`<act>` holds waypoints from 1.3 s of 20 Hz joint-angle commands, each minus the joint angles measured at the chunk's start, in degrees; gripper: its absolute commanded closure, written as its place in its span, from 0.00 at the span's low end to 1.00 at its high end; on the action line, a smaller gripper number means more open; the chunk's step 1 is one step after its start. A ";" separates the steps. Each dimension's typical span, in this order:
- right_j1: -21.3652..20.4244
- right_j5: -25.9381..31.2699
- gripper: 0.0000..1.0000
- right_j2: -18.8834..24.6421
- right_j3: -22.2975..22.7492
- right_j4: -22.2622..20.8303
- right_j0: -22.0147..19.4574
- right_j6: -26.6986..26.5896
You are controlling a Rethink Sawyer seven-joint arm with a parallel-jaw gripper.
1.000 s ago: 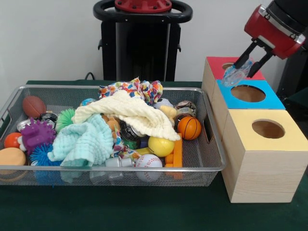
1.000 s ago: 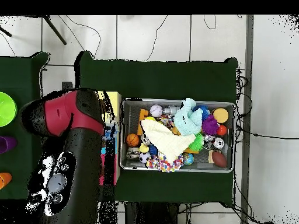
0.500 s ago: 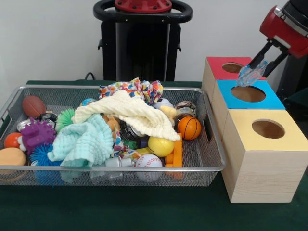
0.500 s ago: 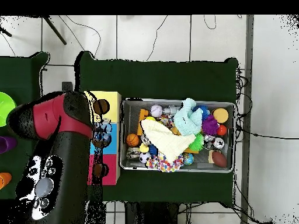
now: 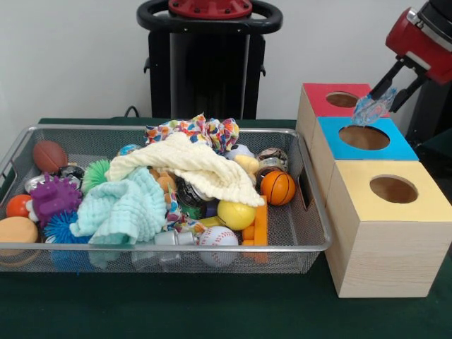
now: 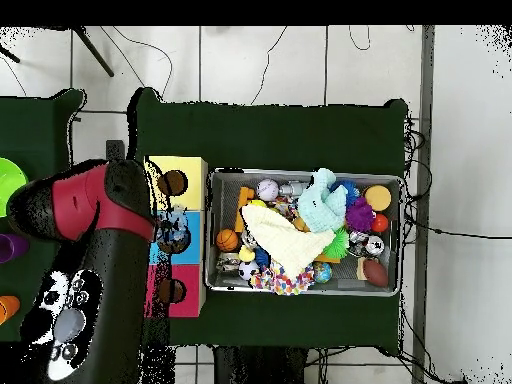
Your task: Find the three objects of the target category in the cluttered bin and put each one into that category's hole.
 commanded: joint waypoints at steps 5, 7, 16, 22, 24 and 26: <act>2.77 -3.38 1.00 1.03 5.27 3.07 -0.95 14.79; 3.18 -4.60 1.00 1.05 5.58 3.37 -0.88 15.04; 3.98 -8.35 1.00 0.53 7.02 4.43 -0.07 15.84; 4.75 -9.30 1.00 -0.33 6.51 4.82 0.13 15.70; 4.94 -9.13 1.00 -0.84 6.17 4.73 0.33 15.71; 5.04 -8.76 1.00 -1.35 5.99 4.68 0.62 15.74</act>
